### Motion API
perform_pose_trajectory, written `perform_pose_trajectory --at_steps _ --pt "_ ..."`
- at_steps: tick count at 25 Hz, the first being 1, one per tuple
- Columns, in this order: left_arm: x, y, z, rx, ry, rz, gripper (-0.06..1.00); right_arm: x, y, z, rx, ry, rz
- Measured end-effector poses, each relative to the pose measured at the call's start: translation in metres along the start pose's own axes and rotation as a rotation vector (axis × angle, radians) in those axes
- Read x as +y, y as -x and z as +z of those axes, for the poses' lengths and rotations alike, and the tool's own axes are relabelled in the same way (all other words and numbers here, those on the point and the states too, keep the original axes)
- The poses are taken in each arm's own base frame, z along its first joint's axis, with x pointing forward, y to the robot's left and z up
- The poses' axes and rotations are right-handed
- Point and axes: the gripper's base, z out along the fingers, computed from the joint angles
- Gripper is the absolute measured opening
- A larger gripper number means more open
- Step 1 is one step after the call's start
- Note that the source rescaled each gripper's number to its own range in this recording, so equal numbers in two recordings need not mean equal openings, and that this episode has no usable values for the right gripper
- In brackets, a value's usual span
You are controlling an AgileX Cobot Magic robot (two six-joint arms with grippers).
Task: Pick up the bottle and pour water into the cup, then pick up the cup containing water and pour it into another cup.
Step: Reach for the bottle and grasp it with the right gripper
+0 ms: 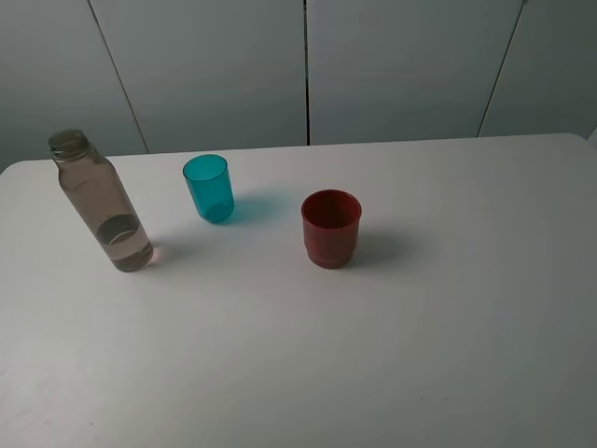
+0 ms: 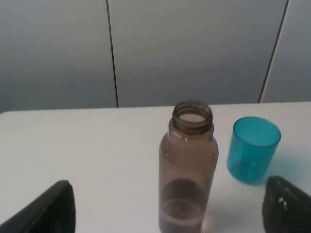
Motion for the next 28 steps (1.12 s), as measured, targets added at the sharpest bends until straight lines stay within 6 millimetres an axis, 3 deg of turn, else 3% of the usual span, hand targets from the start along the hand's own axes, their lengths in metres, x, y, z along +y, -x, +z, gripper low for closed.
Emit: perform_pose_trajectory --at_steps 5,10,16,28 --pt "0.002 -0.027 0.033 0.019 0.002 -0.027 0.93 0.000 0.000 0.000 0.000 0.000 0.000" --pt "0.002 -0.029 0.050 -0.045 -0.005 0.009 0.93 0.000 0.000 0.000 0.000 0.000 0.000" --pt "0.002 -0.040 0.070 0.058 -0.004 0.046 0.93 0.000 0.000 0.000 0.000 0.000 0.000" --pt "0.002 -0.051 0.080 0.095 -0.013 0.076 0.93 0.000 0.000 0.000 0.000 0.000 0.000"
